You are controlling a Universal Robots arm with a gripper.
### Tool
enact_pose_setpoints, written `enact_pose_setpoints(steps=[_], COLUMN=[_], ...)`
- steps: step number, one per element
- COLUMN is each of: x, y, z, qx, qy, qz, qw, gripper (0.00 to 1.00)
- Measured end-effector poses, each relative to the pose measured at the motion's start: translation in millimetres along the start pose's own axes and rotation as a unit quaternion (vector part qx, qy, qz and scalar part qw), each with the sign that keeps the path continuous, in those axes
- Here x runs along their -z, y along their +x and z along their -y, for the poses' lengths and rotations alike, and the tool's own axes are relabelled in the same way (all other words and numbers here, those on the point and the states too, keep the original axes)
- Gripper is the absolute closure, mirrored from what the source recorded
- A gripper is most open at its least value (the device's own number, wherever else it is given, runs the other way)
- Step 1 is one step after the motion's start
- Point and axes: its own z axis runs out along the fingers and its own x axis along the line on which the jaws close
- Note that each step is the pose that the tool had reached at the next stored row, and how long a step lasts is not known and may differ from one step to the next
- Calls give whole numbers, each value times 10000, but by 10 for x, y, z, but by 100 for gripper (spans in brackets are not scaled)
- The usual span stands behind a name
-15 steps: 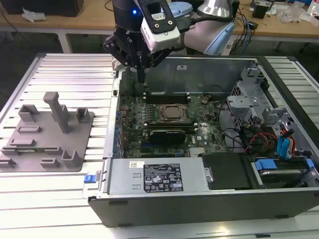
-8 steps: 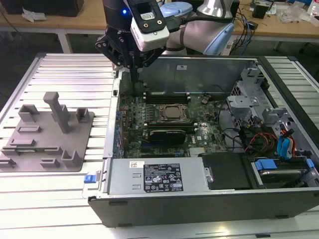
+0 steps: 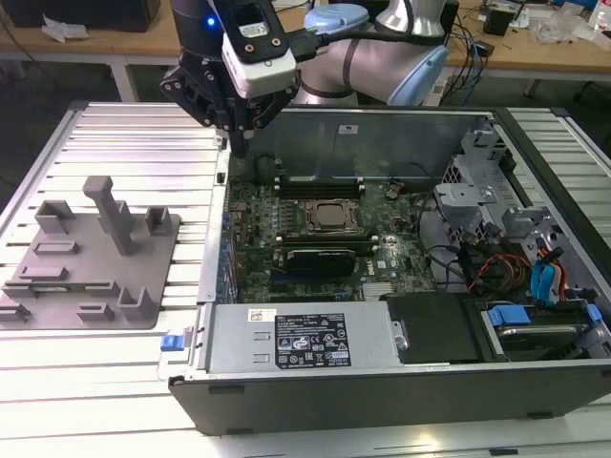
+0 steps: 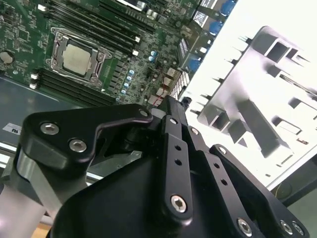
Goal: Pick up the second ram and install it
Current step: 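Reach for the second ram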
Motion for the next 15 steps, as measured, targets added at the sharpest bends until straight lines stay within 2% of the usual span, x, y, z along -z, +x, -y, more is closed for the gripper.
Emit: enact_pose_setpoints(steps=[5,11,15], x=[4,7,10], y=[138,252,368], z=[10,19,27], qx=[1,1,0], qy=[0,0,0], qz=[1,1,2], qw=[10000,10000,10000], gripper=[92,92,92])
